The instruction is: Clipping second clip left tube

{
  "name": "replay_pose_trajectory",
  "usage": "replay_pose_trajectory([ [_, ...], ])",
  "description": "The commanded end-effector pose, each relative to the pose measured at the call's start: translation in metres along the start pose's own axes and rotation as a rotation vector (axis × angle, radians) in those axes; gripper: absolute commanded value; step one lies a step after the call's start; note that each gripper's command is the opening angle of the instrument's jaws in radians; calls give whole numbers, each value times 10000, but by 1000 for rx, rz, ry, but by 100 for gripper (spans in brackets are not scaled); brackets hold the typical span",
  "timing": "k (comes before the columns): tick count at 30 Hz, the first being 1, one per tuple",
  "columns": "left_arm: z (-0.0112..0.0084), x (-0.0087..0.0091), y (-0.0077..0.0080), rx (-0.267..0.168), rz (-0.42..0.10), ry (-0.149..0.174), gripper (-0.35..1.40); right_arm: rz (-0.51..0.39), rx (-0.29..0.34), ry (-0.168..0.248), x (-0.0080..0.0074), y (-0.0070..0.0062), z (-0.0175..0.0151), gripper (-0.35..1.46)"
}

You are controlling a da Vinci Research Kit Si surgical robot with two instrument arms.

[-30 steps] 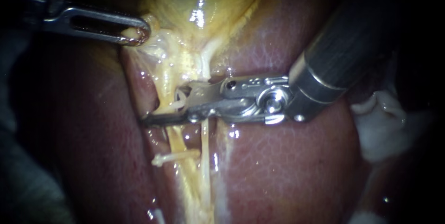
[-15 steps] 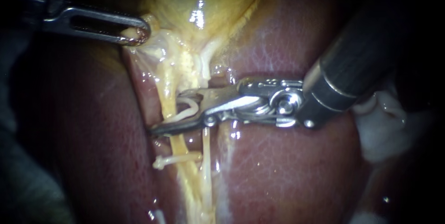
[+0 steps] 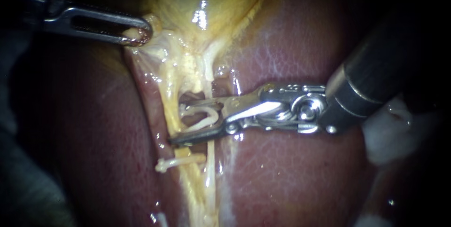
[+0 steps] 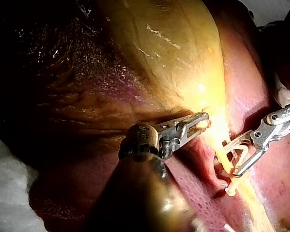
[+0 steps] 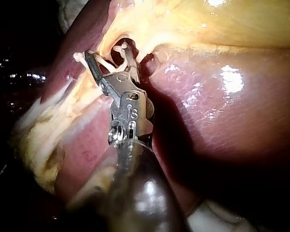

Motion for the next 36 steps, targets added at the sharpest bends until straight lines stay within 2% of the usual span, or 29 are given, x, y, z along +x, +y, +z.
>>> replay_pose_trajectory([
  [1, 0, 0, 0, 0, 0, 0, -35, 5, 9, -3, 0, -2, 1, 47],
  [5, 0, 0, 0, 0, 0, 0, -35, 25, 56, 1, 0, -6, 2, 47],
  [11, 0, 0, 0, 0, 0, 0, -35, 67, 135, 38, 1, -6, 8, 46],
  [19, 0, 0, 0, 0, 0, 0, -35, 194, 293, 133, -2, 0, 23, 47],
  [22, 0, 0, 0, 0, 0, 0, -35, 230, 341, 147, -5, 0, 31, 46],
  [28, 0, 0, 0, 0, 0, 0, -35, 251, 381, 156, -12, 1, 46, 45],
  [33, 0, 0, 0, 0, 0, 0, -35, 263, 424, 201, -9, 1, 49, 46],
  [36, 0, 0, 0, 0, 0, 0, -35, 261, 448, 197, -7, -3, 45, 45],
])
